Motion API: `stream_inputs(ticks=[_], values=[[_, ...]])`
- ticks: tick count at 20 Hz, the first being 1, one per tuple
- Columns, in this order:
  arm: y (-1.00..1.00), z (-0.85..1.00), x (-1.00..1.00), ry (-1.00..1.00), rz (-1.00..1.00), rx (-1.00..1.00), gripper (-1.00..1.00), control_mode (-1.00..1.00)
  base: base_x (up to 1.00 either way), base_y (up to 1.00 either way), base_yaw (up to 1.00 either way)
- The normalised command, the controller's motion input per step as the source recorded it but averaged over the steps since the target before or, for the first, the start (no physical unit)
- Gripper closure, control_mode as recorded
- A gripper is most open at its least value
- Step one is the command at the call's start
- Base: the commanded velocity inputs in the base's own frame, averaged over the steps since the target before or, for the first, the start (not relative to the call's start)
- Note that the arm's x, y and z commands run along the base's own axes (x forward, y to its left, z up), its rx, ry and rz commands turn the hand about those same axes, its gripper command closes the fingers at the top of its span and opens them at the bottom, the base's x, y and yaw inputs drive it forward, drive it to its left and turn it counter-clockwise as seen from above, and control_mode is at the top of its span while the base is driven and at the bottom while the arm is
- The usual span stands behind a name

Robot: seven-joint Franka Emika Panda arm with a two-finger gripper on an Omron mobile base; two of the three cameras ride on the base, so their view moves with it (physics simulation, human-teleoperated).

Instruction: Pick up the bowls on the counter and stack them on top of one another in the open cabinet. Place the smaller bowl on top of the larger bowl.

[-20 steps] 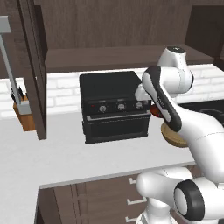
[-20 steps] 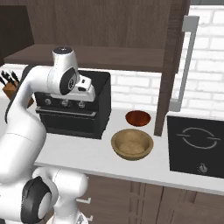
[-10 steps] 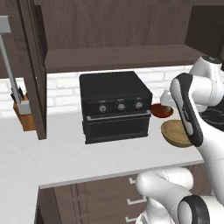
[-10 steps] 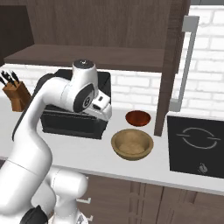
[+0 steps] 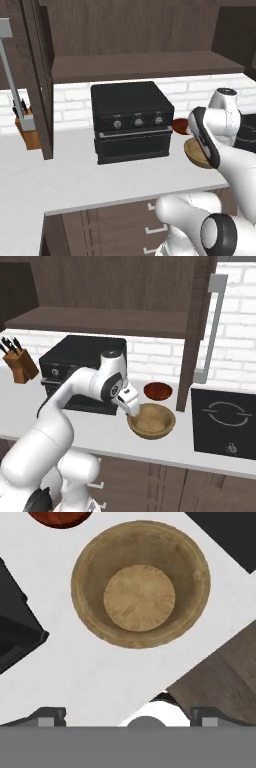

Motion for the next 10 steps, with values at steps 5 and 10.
stream_inputs(ticks=[5,10], values=[[-0.67,-0.31,0.75,0.16,-0.30,0.02,-1.00,-1.00,0.00,0.00,0.00],[-0.71,-0.23,0.20,0.05,-0.22,0.11,-1.00,-1.00,0.00,0.00,0.00]])
